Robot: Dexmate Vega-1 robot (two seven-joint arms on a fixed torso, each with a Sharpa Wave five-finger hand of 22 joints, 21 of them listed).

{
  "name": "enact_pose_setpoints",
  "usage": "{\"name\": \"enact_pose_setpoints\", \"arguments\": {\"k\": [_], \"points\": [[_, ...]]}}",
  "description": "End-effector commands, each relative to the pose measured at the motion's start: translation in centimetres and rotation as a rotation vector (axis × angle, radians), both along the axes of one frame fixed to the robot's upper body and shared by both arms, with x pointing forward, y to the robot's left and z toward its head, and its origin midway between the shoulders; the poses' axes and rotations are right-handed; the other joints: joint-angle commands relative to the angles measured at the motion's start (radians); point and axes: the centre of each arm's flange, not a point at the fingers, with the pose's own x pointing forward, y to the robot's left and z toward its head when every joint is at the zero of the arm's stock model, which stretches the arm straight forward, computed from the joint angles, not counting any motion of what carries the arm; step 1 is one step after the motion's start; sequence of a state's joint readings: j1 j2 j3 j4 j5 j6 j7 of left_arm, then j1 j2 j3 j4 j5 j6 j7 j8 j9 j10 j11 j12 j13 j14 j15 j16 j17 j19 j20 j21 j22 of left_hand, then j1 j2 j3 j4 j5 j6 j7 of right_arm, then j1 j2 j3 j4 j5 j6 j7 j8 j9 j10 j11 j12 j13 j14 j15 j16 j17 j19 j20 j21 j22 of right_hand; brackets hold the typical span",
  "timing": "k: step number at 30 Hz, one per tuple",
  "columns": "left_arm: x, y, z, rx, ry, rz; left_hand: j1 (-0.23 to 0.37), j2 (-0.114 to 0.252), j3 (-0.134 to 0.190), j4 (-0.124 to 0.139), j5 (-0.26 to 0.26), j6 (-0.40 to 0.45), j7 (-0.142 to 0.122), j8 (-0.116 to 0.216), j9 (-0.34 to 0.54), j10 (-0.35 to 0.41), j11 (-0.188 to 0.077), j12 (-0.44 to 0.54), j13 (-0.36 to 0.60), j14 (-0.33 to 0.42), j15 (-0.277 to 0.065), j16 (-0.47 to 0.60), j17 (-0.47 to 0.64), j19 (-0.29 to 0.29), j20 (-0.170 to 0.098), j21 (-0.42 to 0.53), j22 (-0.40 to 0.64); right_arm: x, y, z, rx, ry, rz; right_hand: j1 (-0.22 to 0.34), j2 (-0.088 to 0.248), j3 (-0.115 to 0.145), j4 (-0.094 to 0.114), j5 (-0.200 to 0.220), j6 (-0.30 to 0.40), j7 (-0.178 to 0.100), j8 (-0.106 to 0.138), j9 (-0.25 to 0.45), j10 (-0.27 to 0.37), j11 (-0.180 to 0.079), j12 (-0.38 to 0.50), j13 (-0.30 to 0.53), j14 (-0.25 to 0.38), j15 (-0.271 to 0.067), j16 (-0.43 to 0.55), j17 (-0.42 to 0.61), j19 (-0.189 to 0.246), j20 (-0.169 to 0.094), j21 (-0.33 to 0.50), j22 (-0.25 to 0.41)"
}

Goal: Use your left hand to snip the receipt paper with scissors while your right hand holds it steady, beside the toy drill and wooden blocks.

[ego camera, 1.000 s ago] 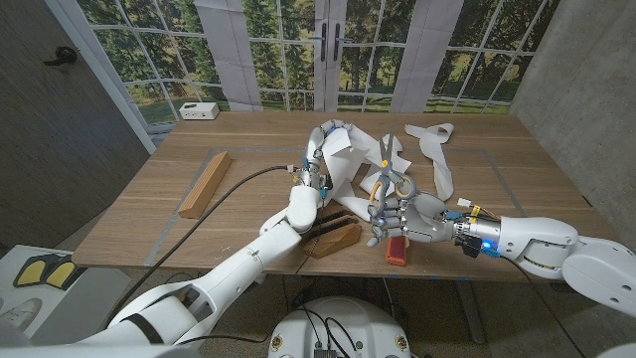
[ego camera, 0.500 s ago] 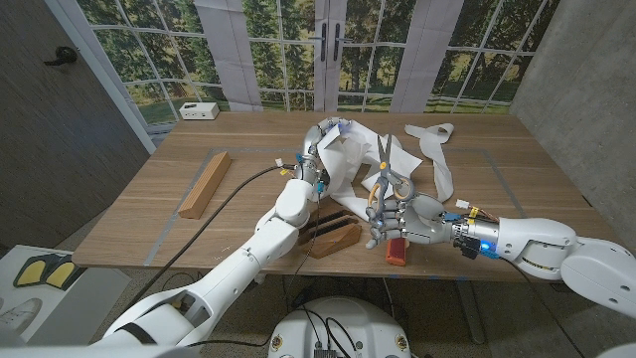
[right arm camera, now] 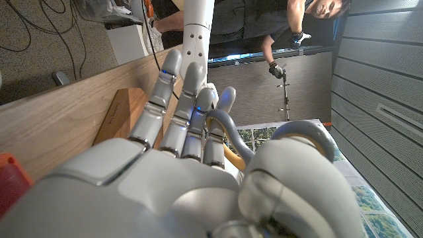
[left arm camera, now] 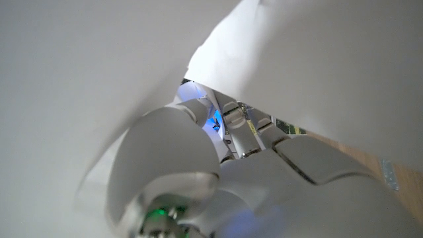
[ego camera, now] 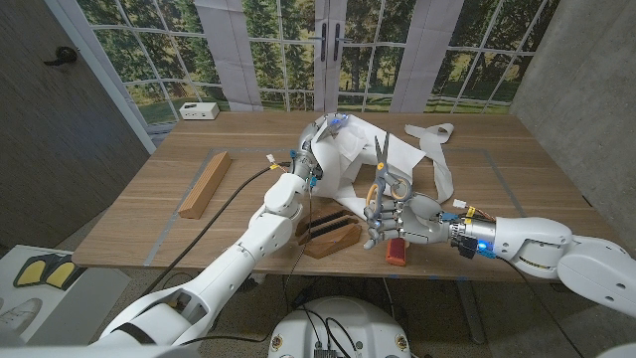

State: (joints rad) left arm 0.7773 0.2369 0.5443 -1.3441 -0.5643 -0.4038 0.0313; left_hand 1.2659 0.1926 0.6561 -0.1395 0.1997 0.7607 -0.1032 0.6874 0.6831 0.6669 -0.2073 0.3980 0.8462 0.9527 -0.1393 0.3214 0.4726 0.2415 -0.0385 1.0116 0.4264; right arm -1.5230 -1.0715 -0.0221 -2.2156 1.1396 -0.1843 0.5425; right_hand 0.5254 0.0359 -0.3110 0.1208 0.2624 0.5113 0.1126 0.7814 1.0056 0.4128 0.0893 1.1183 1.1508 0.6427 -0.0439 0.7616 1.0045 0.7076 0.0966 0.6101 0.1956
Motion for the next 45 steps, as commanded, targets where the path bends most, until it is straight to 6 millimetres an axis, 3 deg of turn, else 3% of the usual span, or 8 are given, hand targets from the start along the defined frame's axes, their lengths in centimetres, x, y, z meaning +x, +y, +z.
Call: {"name": "enact_pose_setpoints", "arguments": {"k": [1, 21, 35, 45], "points": [[0.1, 0.3, 0.0, -0.061, 0.025, -0.083, -0.008, -0.005, 0.003, -0.007, -0.004, 0.001, 0.006, 0.005, 0.0, 0.005, 0.001, -0.008, 0.006, 0.007, -0.094, -0.007, -0.005, 0.008, -0.072, 0.011, -0.005, 0.2, 0.2, -0.1, -0.002, 0.004, -0.004, 0.005, 0.004, -0.004, 0.0, -0.003, 0.017, 0.013, -0.001, 0.005, 0.006, 0.002, -0.004, 0.003, 0.003, -0.005, -0.002, 0.005, 0.01, 0.001, -0.001, 0.003], [-0.6, 0.3, -0.9, -0.207, 0.05, -0.174, -0.016, -0.004, 0.007, -0.009, -0.005, 0.003, 0.002, -0.001, -0.015, 0.016, 0.001, -0.025, 0.001, -0.001, -0.095, -0.039, -0.032, -0.003, -0.079, 0.031, -0.042, 0.7, 0.8, -0.2, -0.016, 0.021, 0.001, 0.007, 0.004, -0.004, 0.0, -0.003, 0.019, 0.012, -0.006, 0.003, 0.008, 0.002, -0.006, 0.004, 0.004, -0.006, -0.004, 0.006, 0.014, 0.001, -0.005, 0.003], [-1.0, -0.6, -1.2, -0.226, 0.056, -0.157, -0.024, -0.003, 0.013, -0.006, -0.005, -0.006, 0.0, -0.019, -0.04, 0.011, 0.001, -0.05, -0.011, -0.015, -0.095, -0.063, -0.054, -0.009, -0.089, 0.049, -0.073, 0.7, 0.2, -0.4, -0.013, 0.029, -0.005, 0.008, 0.003, -0.005, -0.001, -0.003, 0.022, 0.013, -0.004, 0.008, 0.011, 0.002, -0.011, 0.001, 0.007, -0.006, -0.004, 0.007, 0.018, 0.001, -0.008, 0.003], [-1.9, -1.0, -1.4, -0.225, 0.009, -0.051, -0.028, -0.003, 0.016, -0.006, -0.006, -0.001, -0.001, -0.025, -0.053, 0.015, 0.001, -0.058, -0.011, -0.016, -0.096, -0.069, -0.063, -0.012, -0.093, 0.058, -0.09, 0.7, 0.1, -0.5, -0.008, 0.035, 0.001, 0.008, 0.004, -0.005, 0.0, -0.003, 0.019, 0.015, -0.007, 0.01, 0.009, 0.004, -0.012, 0.003, 0.009, -0.005, -0.008, 0.003, 0.021, 0.0, -0.01, 0.002]]}}
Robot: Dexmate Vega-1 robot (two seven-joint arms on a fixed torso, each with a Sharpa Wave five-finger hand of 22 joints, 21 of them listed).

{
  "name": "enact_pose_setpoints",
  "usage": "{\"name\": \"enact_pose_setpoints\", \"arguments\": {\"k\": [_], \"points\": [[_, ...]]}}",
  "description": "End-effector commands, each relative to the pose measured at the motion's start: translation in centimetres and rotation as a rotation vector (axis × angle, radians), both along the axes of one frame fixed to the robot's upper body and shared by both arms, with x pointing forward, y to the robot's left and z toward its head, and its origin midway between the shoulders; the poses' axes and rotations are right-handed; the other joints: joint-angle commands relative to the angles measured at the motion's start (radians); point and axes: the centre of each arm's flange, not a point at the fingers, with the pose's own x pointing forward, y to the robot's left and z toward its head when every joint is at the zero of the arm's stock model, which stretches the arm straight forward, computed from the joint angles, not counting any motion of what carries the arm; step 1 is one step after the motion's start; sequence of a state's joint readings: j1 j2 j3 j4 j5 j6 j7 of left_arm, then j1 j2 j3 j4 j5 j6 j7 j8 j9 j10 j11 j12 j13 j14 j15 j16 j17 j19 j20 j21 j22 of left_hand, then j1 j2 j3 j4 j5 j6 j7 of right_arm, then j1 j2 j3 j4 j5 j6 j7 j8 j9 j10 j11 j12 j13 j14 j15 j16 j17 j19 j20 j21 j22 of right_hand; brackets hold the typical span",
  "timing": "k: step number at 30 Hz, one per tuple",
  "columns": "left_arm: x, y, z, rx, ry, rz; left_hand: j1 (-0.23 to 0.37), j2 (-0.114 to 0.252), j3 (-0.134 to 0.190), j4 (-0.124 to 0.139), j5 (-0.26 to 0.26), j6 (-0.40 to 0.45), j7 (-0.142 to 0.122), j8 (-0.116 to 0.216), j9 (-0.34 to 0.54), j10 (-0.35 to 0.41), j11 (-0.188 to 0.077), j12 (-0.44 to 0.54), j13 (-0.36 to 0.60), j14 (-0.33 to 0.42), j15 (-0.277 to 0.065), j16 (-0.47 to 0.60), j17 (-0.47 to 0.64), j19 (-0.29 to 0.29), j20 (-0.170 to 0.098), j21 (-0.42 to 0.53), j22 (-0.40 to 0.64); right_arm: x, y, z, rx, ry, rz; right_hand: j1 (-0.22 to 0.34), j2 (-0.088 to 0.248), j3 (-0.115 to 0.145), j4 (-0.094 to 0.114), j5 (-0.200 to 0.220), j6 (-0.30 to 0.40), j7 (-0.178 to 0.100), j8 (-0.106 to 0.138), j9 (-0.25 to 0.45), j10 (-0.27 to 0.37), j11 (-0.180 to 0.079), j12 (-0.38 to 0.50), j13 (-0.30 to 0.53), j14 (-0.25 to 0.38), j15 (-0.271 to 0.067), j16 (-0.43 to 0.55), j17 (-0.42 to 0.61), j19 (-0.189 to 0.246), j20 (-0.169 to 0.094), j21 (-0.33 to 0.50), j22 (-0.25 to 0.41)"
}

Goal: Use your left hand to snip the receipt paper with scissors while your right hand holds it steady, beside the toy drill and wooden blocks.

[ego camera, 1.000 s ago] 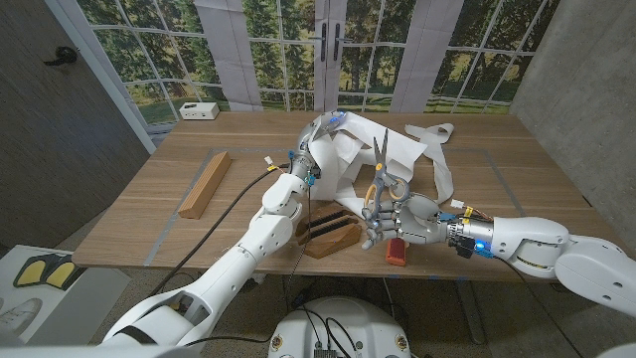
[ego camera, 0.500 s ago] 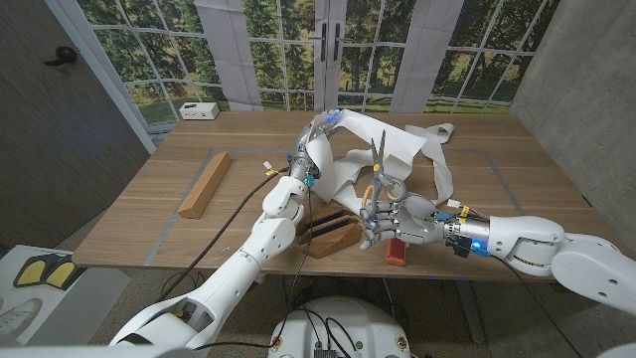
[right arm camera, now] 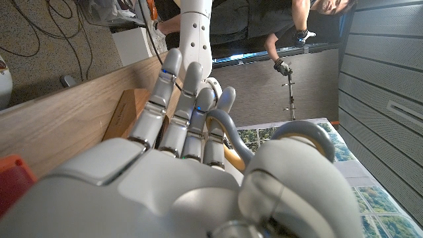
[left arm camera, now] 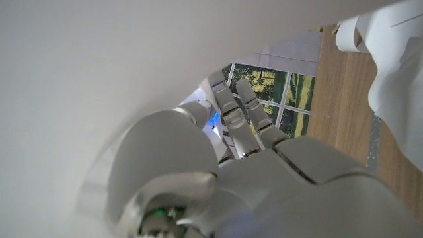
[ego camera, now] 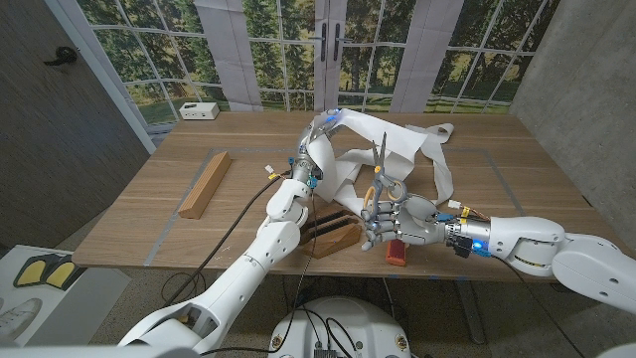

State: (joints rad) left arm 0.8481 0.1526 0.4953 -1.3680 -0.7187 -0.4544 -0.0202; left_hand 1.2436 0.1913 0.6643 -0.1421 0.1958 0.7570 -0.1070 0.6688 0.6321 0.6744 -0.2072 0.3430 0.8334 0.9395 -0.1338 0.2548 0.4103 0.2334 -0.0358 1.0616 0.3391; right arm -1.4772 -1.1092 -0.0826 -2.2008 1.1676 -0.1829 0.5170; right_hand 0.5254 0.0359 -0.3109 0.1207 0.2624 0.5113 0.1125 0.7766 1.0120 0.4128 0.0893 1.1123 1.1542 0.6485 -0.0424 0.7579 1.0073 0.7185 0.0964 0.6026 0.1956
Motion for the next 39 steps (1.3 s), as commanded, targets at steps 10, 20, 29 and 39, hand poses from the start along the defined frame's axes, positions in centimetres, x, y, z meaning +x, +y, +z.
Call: {"name": "enact_pose_setpoints", "arguments": {"k": [10, 20, 29, 39], "points": [[-0.83, -0.38, -0.31, -0.021, -0.028, 0.049, -0.008, -0.002, 0.01, -0.004, -0.003, 0.012, 0.005, -0.01, -0.014, 0.015, 0.0, -0.012, -0.003, 0.0, -0.101, -0.007, -0.01, -0.004, -0.101, 0.019, -0.02, 0.02, -0.31, -0.2, 0.003, 0.011, 0.005, 0.007, 0.004, -0.005, 0.0, -0.003, 0.02, 0.017, -0.01, -0.006, 0.008, 0.005, -0.011, -0.005, 0.002, -0.005, -0.009, -0.005, 0.009, 0.001, -0.007, 0.002], [-0.97, -0.88, -1.1, -0.044, -0.026, 0.019, -0.009, -0.003, 0.013, -0.007, -0.004, 0.018, 0.009, -0.013, -0.025, 0.035, 0.0, -0.021, -0.013, 0.003, -0.101, -0.013, -0.02, -0.003, -0.105, 0.034, -0.041, 0.07, -0.22, -0.61, 0.012, 0.04, 0.019, 0.01, 0.004, -0.004, -0.001, -0.003, 0.02, 0.019, -0.017, -0.014, 0.004, 0.008, -0.018, -0.01, -0.001, 0.001, -0.015, -0.01, 0.008, 0.002, -0.011, 0.002], [-1.35, -0.79, -0.59, -0.056, -0.068, 0.044, -0.011, -0.003, 0.015, -0.008, -0.005, 0.02, 0.008, -0.007, -0.017, 0.049, 0.0, -0.029, -0.019, 0.007, -0.1, -0.016, -0.029, -0.007, -0.109, 0.046, -0.062, -0.14, -0.22, -0.82, 0.013, 0.04, 0.015, 0.012, 0.005, -0.004, -0.001, -0.003, 0.019, 0.022, -0.021, -0.015, 0.002, 0.007, -0.021, -0.012, -0.004, -0.001, -0.02, -0.014, 0.007, 0.002, -0.014, 0.002], [-1.27, -0.62, -0.45, -0.084, -0.071, 0.037, -0.012, -0.003, 0.017, -0.009, -0.006, 0.023, 0.01, -0.006, -0.017, 0.059, 0.0, -0.035, -0.023, 0.009, -0.1, -0.019, -0.035, -0.011, -0.113, 0.055, -0.077, -0.37, 0.08, -0.82, -0.003, 0.04, 0.019, 0.013, 0.006, -0.003, -0.001, -0.004, 0.023, 0.023, -0.025, -0.02, 0.003, 0.009, -0.024, -0.015, -0.001, 0.0, -0.024, -0.019, 0.008, 0.004, -0.017, 0.002]]}}
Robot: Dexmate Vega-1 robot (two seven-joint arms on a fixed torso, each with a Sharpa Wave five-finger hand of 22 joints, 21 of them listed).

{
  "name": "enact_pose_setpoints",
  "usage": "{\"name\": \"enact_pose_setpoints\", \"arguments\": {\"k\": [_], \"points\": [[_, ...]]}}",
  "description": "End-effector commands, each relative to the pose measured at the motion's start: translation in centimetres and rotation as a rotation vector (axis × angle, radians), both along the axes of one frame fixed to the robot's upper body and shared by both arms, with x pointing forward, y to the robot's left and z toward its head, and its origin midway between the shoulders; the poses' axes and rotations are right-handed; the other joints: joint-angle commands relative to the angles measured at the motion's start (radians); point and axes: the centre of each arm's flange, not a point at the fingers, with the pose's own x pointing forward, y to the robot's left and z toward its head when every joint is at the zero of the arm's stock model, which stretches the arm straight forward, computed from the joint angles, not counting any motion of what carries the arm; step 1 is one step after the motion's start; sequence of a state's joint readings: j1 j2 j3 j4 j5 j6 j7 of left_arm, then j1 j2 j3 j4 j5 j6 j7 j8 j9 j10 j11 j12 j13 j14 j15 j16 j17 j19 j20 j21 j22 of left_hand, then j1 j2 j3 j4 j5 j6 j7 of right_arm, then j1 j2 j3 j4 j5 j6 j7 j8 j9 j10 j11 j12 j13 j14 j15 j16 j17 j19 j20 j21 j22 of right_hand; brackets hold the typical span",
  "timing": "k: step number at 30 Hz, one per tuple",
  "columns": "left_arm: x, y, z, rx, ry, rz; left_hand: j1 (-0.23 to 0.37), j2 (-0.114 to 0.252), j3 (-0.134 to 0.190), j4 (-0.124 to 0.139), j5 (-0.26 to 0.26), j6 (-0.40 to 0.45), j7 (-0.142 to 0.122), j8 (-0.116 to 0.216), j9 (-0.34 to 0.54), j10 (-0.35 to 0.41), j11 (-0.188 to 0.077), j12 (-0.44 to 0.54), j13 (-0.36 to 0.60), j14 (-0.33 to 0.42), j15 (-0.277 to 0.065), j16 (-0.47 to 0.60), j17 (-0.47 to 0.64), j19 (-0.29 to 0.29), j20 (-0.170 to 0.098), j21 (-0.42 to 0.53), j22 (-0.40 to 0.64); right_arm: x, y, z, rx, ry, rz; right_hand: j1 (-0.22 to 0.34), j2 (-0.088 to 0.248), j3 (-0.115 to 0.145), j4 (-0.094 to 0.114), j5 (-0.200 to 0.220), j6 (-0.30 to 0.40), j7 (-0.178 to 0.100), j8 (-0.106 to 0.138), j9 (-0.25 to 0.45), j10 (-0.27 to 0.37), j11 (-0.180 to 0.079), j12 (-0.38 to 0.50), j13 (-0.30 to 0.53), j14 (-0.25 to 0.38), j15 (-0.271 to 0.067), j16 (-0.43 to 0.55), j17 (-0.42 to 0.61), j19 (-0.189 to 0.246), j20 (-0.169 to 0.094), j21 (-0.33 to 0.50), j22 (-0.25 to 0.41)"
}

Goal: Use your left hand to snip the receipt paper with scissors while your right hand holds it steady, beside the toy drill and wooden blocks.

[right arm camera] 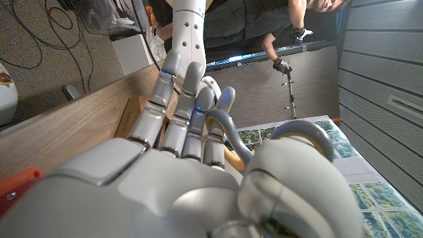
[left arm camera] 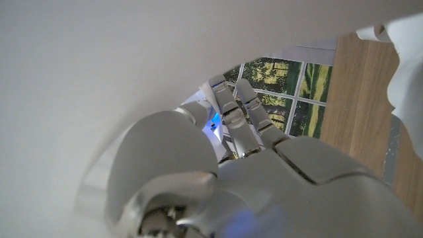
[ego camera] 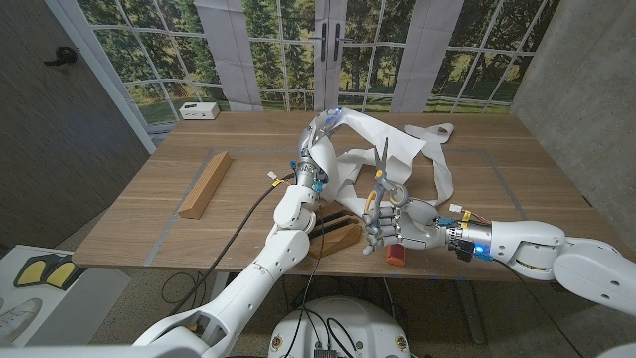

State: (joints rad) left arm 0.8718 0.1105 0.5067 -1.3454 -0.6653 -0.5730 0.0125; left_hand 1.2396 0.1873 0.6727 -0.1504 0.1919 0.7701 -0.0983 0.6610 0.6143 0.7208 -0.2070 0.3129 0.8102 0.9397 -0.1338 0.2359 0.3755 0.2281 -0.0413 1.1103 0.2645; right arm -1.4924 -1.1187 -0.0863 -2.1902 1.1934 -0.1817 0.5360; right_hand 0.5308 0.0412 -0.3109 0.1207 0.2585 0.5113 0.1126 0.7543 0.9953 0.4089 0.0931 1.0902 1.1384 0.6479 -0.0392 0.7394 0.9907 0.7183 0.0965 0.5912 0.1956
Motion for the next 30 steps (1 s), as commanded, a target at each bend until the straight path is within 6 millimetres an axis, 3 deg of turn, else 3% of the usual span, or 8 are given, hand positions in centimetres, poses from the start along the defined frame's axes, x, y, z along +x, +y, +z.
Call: {"name": "enact_pose_setpoints", "arguments": {"k": [1, 30], "points": [[-0.03, 0.17, 0.19, -0.028, -0.017, -0.002, -0.008, 0.001, 0.008, -0.001, -0.002, 0.009, 0.002, 0.002, 0.001, 0.012, 0.0, -0.005, 0.0, 0.009, -0.1, 0.0, -0.001, -0.005, -0.108, 0.007, -0.003, -0.19, 0.37, -0.02, -0.014, 0.001, 0.004, 0.007, 0.001, -0.003, -0.001, 0.0, 0.022, 0.024, -0.003, -0.003, 0.007, 0.005, -0.002, 0.001, -0.001, -0.004, -0.005, -0.002, 0.009, 0.003, -0.005, 0.002], [-0.3, -0.38, 0.51, -0.024, -0.043, -0.015, -0.014, 0.0, 0.009, -0.001, -0.005, 0.013, -0.004, 0.002, -0.006, 0.028, 0.0, -0.018, 0.005, 0.015, -0.101, -0.006, -0.019, -0.011, -0.118, 0.039, -0.046, 0.43, 1.09, -0.53, -0.058, 0.037, 0.01, 0.009, 0.003, -0.003, -0.001, -0.001, 0.022, 0.023, -0.005, 0.004, 0.008, 0.006, -0.004, 0.002, 0.0, 0.0, -0.009, -0.002, 0.011, 0.005, -0.013, 0.001]]}}
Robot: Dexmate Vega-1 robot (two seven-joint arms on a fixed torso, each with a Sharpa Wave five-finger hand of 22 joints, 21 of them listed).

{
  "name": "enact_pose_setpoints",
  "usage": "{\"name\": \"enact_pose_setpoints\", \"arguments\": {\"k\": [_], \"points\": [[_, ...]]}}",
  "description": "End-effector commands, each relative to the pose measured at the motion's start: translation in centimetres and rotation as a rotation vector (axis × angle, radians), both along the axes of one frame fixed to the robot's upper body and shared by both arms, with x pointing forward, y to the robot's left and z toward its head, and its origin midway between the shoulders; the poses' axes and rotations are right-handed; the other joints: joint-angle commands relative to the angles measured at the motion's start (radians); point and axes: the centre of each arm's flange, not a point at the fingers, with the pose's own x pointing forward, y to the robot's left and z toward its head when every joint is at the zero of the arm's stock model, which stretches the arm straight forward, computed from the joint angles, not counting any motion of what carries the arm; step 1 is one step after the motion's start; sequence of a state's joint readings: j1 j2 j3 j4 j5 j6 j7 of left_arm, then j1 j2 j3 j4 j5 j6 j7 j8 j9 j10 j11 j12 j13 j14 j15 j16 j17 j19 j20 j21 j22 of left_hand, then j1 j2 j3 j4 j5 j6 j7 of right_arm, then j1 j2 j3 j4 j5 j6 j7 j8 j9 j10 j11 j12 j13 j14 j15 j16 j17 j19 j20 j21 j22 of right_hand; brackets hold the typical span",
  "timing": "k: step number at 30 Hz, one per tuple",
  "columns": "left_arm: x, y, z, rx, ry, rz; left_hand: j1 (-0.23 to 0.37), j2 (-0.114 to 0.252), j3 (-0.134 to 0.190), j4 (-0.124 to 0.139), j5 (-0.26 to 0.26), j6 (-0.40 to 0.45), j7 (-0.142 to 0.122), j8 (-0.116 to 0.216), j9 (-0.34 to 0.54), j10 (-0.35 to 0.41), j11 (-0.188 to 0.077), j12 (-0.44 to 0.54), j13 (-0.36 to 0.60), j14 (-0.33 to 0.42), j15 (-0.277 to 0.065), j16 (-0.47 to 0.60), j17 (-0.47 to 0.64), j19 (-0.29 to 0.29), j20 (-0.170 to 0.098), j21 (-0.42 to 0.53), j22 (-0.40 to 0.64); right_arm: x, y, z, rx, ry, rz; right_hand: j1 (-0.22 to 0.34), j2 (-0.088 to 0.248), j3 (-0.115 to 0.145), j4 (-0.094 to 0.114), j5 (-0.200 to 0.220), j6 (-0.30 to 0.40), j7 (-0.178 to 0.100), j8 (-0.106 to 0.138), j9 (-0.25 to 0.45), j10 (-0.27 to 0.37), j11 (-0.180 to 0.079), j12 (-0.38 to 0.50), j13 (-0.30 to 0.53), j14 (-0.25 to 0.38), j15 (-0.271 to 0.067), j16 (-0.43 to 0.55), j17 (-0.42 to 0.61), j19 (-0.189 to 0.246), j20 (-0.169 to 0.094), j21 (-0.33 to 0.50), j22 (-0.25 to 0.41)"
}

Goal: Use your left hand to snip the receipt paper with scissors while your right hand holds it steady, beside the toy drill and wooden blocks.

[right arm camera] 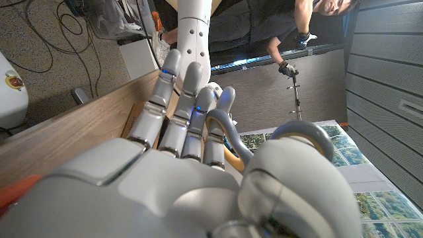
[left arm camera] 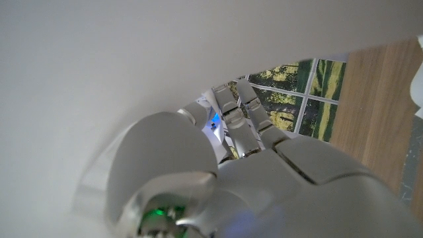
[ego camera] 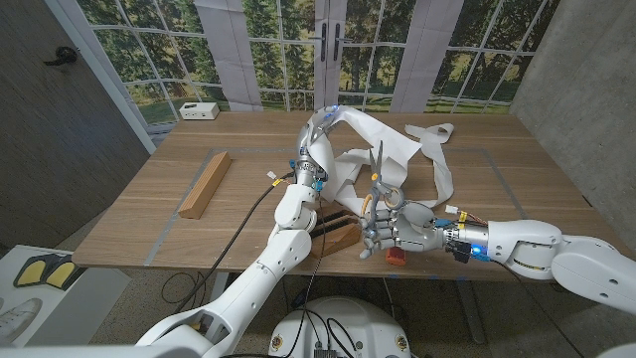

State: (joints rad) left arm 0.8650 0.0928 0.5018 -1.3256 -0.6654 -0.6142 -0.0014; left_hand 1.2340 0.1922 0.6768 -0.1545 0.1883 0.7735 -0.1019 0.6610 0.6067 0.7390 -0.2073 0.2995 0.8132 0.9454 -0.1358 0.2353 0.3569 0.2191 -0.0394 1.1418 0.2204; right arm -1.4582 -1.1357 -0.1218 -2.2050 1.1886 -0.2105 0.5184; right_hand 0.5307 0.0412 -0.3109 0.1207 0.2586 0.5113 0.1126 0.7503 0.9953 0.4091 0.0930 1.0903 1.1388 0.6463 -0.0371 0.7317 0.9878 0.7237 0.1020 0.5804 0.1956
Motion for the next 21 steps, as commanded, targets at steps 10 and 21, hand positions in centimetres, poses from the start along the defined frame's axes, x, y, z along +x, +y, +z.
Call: {"name": "enact_pose_setpoints", "arguments": {"k": [10, 21], "points": [[-0.4, -0.4, 0.0, 0.001, -0.023, -0.036, -0.008, -0.006, 0.005, 0.001, -0.002, 0.017, 0.003, 0.004, 0.0, 0.016, 0.0, -0.007, 0.004, 0.016, -0.099, -0.004, -0.005, -0.003, -0.123, 0.019, -0.012, 0.9, -0.1, 0.1, -0.016, 0.015, -0.009, 0.006, 0.004, -0.004, 0.001, -0.001, 0.023, 0.022, -0.003, 0.005, 0.008, 0.007, -0.005, 0.003, 0.003, -0.001, -0.004, 0.0, 0.007, 0.001, -0.005, 0.001], [-0.8, -0.5, -0.3, 0.016, -0.045, -0.065, -0.009, -0.007, 0.004, -0.001, -0.003, 0.02, 0.004, 0.005, -0.001, 0.022, 0.001, -0.01, 0.007, 0.022, -0.099, -0.004, -0.009, -0.005, -0.123, 0.029, -0.021, 2.3, -0.7, 0.2, 0.01, 0.026, -0.038, 0.005, 0.005, -0.004, 0.002, -0.002, 0.023, 0.024, -0.007, 0.004, 0.009, 0.006, -0.006, 0.002, 0.003, -0.005, -0.004, 0.002, 0.008, 0.0, -0.007, 0.001]]}}
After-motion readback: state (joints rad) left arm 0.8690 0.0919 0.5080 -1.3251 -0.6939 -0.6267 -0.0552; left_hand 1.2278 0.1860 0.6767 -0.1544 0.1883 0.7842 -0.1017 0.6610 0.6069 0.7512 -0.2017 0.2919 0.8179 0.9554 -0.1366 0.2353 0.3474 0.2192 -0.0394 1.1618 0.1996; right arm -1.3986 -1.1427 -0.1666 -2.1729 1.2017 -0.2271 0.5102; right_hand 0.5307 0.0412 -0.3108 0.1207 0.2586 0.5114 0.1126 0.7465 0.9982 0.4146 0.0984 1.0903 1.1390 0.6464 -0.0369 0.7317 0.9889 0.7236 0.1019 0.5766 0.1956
